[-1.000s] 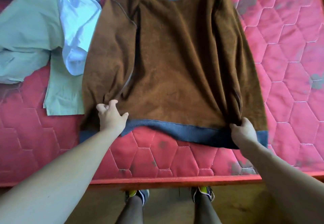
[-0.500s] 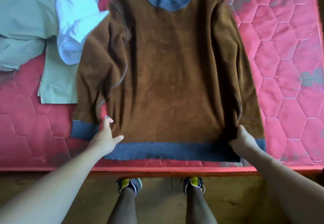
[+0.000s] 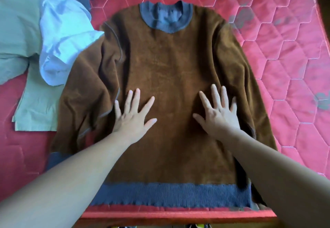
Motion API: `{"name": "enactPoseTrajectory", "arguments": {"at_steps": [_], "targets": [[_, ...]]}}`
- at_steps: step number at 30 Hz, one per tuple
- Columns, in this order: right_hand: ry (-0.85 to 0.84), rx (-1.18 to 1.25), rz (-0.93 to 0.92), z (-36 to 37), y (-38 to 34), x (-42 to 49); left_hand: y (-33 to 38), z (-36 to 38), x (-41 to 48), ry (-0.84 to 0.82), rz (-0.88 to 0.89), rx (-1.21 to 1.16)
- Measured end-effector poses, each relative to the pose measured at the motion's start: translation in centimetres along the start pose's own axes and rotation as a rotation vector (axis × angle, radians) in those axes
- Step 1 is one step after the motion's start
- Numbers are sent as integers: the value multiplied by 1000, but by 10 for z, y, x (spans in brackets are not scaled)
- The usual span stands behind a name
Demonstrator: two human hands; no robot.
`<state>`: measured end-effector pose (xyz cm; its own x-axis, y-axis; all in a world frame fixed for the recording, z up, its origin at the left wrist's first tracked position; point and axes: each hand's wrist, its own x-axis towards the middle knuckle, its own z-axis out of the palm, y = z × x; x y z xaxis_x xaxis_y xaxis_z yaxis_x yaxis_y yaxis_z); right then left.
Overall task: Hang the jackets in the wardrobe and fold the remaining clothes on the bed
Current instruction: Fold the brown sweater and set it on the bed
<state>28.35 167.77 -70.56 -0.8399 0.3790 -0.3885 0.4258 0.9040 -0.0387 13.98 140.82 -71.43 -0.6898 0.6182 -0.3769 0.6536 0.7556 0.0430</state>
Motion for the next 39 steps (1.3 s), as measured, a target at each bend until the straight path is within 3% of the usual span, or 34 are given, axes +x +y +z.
{"name": "enactPoseTrajectory", "arguments": {"at_steps": [7, 10, 13, 15, 18, 19, 21, 23, 26, 29, 32, 34, 36, 38, 39], "targets": [[-121, -27, 56, -4, 70, 9, -30, 1, 7, -105, -175, -51], [27, -60, 56, -27, 72, 14, -12, -13, 15, -14, -206, 30], [188, -102, 46, -37, 67, 38, 26, -24, 41, 138, -89, 43], [85, -97, 63, -34, 73, 58, 46, -22, 65, 97, 7, 27], [-77, -91, 67, -29, 89, 81, 53, -14, 86, -7, 9, 24], [-60, -52, 36, -32, 92, 82, 52, -13, 88, -25, 5, 22], [151, 121, 22, -39, 98, 69, 50, -18, 86, -84, 8, 26], [376, 330, 251, -36, 115, 40, 55, -26, 82, -121, -19, 5], [202, 570, 629, -22, 135, -16, 87, -35, 60, -65, -66, -128], [-13, 727, 677, -28, 143, -35, 132, -38, 22, -34, 26, -456], [6, 913, 731, -71, 130, -26, 170, -54, -3, -123, 35, -982], [85, 923, 561, -106, 99, -30, 191, -71, -10, -333, -133, -1519], [-107, 995, 310, -128, 54, -38, 192, -83, -10, -551, -308, -1967], [-414, 1085, 143, -126, 15, -42, 175, -83, -9, -660, -411, -2164], [-447, 1017, 73, -118, 4, -43, 165, -80, -10, -667, -486, -2182]]}}
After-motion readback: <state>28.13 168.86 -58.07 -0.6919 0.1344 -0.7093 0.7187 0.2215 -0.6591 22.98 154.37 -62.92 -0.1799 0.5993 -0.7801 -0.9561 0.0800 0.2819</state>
